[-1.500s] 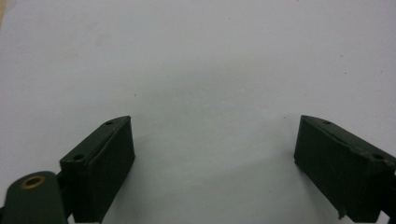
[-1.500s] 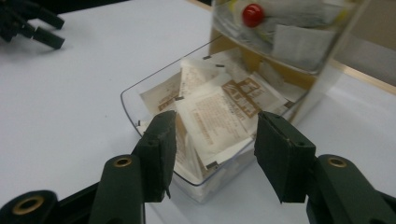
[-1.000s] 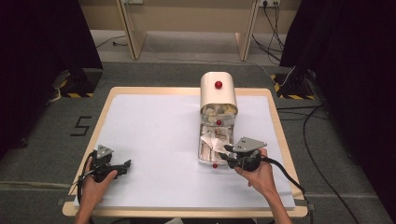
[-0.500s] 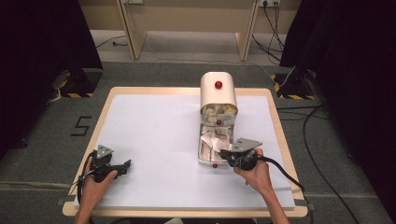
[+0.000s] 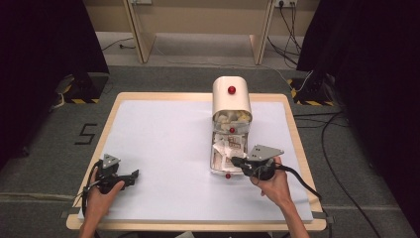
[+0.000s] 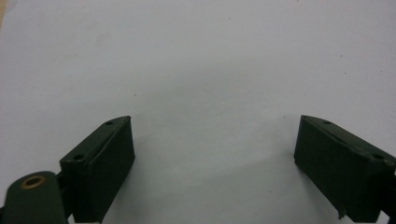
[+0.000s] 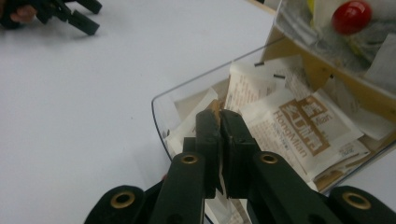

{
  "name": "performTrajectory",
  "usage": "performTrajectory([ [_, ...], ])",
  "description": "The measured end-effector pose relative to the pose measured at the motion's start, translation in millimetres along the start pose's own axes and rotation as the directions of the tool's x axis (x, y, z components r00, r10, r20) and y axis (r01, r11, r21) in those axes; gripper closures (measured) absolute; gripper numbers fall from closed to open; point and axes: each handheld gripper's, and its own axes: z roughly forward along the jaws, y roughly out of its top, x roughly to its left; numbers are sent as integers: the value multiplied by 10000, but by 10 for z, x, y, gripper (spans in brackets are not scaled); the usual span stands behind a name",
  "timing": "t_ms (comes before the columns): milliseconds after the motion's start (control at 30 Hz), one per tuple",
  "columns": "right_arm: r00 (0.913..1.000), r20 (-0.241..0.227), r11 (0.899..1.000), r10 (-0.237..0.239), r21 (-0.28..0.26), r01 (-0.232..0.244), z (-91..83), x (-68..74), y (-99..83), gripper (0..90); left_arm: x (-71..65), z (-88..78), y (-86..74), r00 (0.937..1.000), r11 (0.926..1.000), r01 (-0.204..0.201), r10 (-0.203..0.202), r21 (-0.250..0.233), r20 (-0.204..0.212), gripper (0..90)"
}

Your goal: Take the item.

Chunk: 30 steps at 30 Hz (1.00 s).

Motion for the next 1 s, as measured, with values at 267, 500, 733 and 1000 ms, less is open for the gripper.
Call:
performTrajectory([
  [267, 9995, 271, 9998, 158, -159, -154, -78, -39, 17, 868, 0, 0, 0, 10000, 10000, 0, 0, -1, -2, 113],
  [500, 9980, 513, 9989, 371, -306, -356, -162, -100, 19, 868, -1, 1, 0, 10000, 10000, 12, -12, -11, 2, 113],
  [733, 9916, 976, 9954, 844, -533, -795, -299, -220, -14, 868, 0, 0, 0, 10000, 10000, 2, -2, -5, -1, 113],
  [1000, 9815, 1469, 9898, 1226, -906, -1100, -470, -335, -32, 868, -1, 0, 0, 10000, 10000, 11, -11, -12, 1, 113],
])
